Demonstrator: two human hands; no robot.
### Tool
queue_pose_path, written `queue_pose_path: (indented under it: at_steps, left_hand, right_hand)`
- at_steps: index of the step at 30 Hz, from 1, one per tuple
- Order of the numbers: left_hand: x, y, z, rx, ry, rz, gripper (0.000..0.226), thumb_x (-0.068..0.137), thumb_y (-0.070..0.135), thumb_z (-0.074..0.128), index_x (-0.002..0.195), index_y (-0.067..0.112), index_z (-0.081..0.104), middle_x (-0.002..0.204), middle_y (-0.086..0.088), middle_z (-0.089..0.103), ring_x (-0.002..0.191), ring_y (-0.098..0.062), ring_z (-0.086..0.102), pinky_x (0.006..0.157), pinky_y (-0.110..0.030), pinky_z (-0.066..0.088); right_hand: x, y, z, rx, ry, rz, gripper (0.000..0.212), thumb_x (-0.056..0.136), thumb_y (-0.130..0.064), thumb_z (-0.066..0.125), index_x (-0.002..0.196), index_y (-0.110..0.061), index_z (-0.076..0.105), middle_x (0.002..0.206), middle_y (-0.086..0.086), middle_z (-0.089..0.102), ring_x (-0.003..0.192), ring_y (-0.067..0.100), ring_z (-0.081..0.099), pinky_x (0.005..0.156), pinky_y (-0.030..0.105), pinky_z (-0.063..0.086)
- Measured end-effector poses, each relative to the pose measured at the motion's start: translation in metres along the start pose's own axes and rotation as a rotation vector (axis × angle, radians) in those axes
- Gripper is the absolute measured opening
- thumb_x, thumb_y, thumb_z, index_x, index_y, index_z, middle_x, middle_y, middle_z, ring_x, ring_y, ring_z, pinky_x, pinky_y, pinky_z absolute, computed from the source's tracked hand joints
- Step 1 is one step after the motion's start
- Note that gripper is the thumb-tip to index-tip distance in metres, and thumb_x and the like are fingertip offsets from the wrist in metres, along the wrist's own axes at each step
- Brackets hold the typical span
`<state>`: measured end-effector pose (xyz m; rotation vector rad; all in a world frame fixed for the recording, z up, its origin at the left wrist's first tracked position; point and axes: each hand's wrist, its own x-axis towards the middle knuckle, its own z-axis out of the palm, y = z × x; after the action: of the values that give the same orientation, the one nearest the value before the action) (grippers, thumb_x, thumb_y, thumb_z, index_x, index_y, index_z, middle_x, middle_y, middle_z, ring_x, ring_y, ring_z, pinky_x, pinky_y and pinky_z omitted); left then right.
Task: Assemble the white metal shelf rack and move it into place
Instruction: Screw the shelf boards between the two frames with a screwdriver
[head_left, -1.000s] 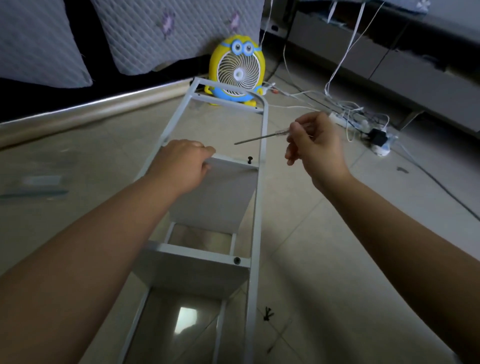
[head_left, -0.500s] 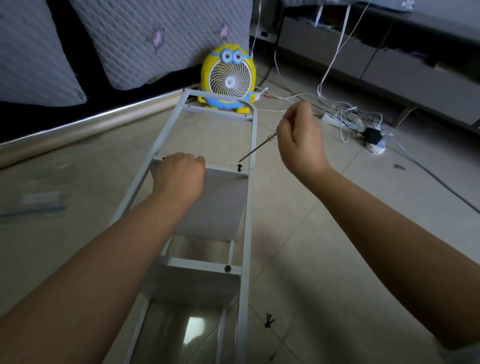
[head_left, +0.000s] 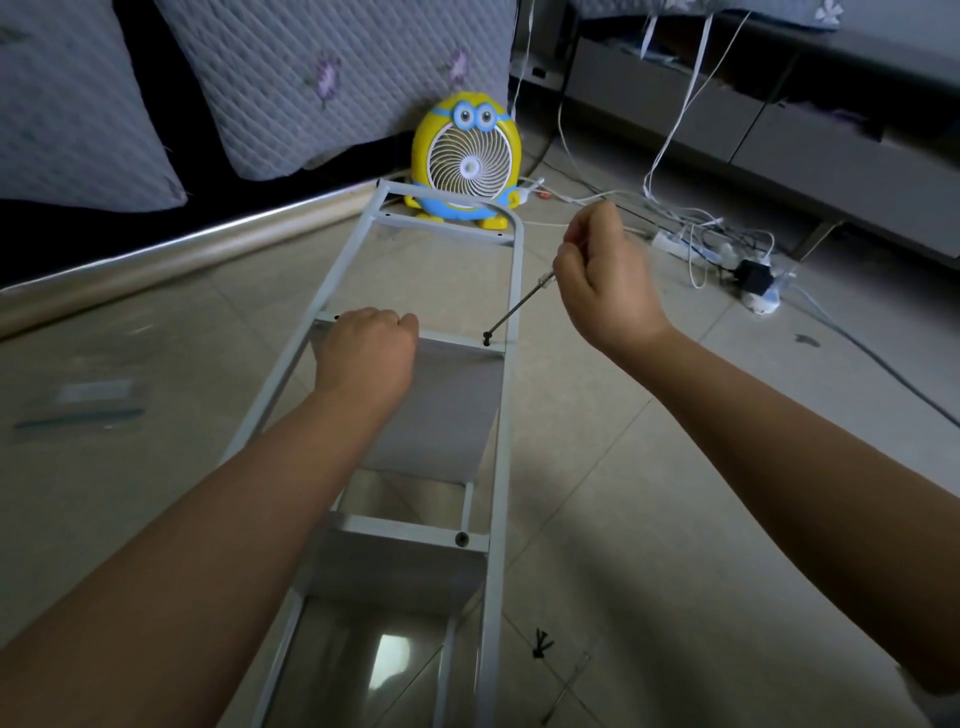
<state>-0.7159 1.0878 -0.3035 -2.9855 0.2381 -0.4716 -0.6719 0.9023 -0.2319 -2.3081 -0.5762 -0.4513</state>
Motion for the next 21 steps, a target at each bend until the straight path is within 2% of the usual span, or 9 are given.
queue_pose_path:
  at_steps: [4, 6, 7, 9, 11, 14, 17, 19, 21]
  left_hand:
    - [0.003, -0.005, 0.010, -0.053, 0.034, -0.005, 0.043, 0.017, -0.002, 0.087, 0.042, 0.007, 0.054, 0.036, -0.007, 0.046, 0.029, -0.021, 0.046, 0.036, -0.013, 0.031]
    - [0.005, -0.005, 0.004, -0.058, 0.044, -0.005, 0.040, 0.022, -0.006, 0.086, 0.045, 0.004, 0.055, 0.038, -0.010, 0.048, 0.031, -0.023, 0.048, 0.037, -0.016, 0.035]
    - [0.006, -0.005, 0.002, -0.050, 0.027, -0.022, 0.035, 0.031, -0.007, 0.085, 0.051, 0.002, 0.058, 0.044, -0.012, 0.052, 0.038, -0.026, 0.053, 0.039, -0.019, 0.036]
    - [0.006, -0.004, 0.000, -0.014, -0.046, -0.076, 0.017, 0.068, -0.004, 0.069, 0.083, 0.002, 0.062, 0.077, -0.015, 0.063, 0.072, -0.030, 0.062, 0.055, -0.026, 0.035]
    - [0.006, -0.004, 0.004, 0.004, -0.153, -0.131, 0.020, 0.086, 0.002, 0.049, 0.104, 0.005, 0.057, 0.101, -0.012, 0.061, 0.095, -0.030, 0.057, 0.065, -0.029, 0.030]
    - [0.006, -0.003, 0.004, 0.070, -0.169, -0.132, 0.023, 0.087, 0.002, 0.046, 0.107, 0.007, 0.055, 0.105, -0.011, 0.060, 0.098, -0.028, 0.056, 0.068, -0.029, 0.035]
    - [0.007, -0.003, 0.001, 0.072, -0.191, -0.119, 0.023, 0.087, 0.002, 0.045, 0.108, 0.007, 0.054, 0.107, -0.011, 0.059, 0.099, -0.028, 0.057, 0.069, -0.028, 0.036]
    - [0.008, -0.004, 0.001, 0.065, -0.214, -0.119, 0.024, 0.088, 0.002, 0.043, 0.109, 0.008, 0.054, 0.107, -0.010, 0.059, 0.100, -0.028, 0.057, 0.071, -0.028, 0.038]
    - [0.009, -0.006, 0.002, 0.049, -0.220, -0.131, 0.026, 0.088, 0.004, 0.044, 0.111, 0.010, 0.054, 0.106, -0.008, 0.059, 0.099, -0.027, 0.057, 0.075, -0.031, 0.043]
  right_hand:
    - [0.006, -0.005, -0.001, -0.039, -0.070, -0.037, 0.010, 0.091, -0.003, 0.039, 0.097, 0.002, 0.046, 0.064, -0.011, 0.037, 0.064, 0.018, 0.040, 0.058, 0.030, 0.028]
    - [0.007, -0.008, -0.002, -0.052, -0.105, -0.084, 0.006, 0.091, -0.003, 0.040, 0.094, -0.001, 0.044, 0.064, -0.012, 0.036, 0.059, 0.016, 0.037, 0.053, 0.028, 0.026]
    - [0.009, -0.011, -0.003, -0.059, -0.125, -0.112, 0.003, 0.091, -0.003, 0.040, 0.092, -0.005, 0.042, 0.063, -0.011, 0.036, 0.056, 0.013, 0.036, 0.050, 0.025, 0.025]
    - [0.014, -0.015, -0.007, -0.099, -0.193, -0.163, 0.004, 0.091, -0.003, 0.041, 0.093, -0.004, 0.044, 0.064, -0.003, 0.040, 0.057, 0.014, 0.036, 0.050, 0.025, 0.021]
    - [0.021, -0.021, -0.013, -0.155, -0.302, -0.220, 0.012, 0.090, -0.002, 0.042, 0.100, 0.002, 0.048, 0.076, 0.005, 0.047, 0.068, 0.020, 0.040, 0.055, 0.024, 0.020]
    - [0.031, -0.032, -0.021, -0.233, -0.480, -0.222, 0.018, 0.091, -0.001, 0.040, 0.106, 0.002, 0.048, 0.086, 0.007, 0.049, 0.075, 0.018, 0.043, 0.056, 0.022, 0.026]
    - [0.036, -0.042, -0.030, -0.289, -0.610, -0.169, 0.014, 0.090, -0.001, 0.039, 0.099, -0.003, 0.050, 0.067, -0.004, 0.049, 0.054, 0.011, 0.050, 0.050, 0.011, 0.038]
    - [0.039, -0.048, -0.033, -0.334, -0.682, -0.154, 0.007, 0.093, -0.006, 0.042, 0.089, -0.009, 0.048, 0.061, -0.006, 0.052, 0.040, 0.006, 0.051, 0.047, 0.020, 0.042]
    - [0.043, -0.052, -0.030, -0.473, -0.669, -0.203, 0.018, 0.095, -0.021, 0.045, 0.080, -0.012, 0.044, 0.061, 0.000, 0.050, 0.050, 0.016, 0.051, 0.053, 0.029, 0.036]
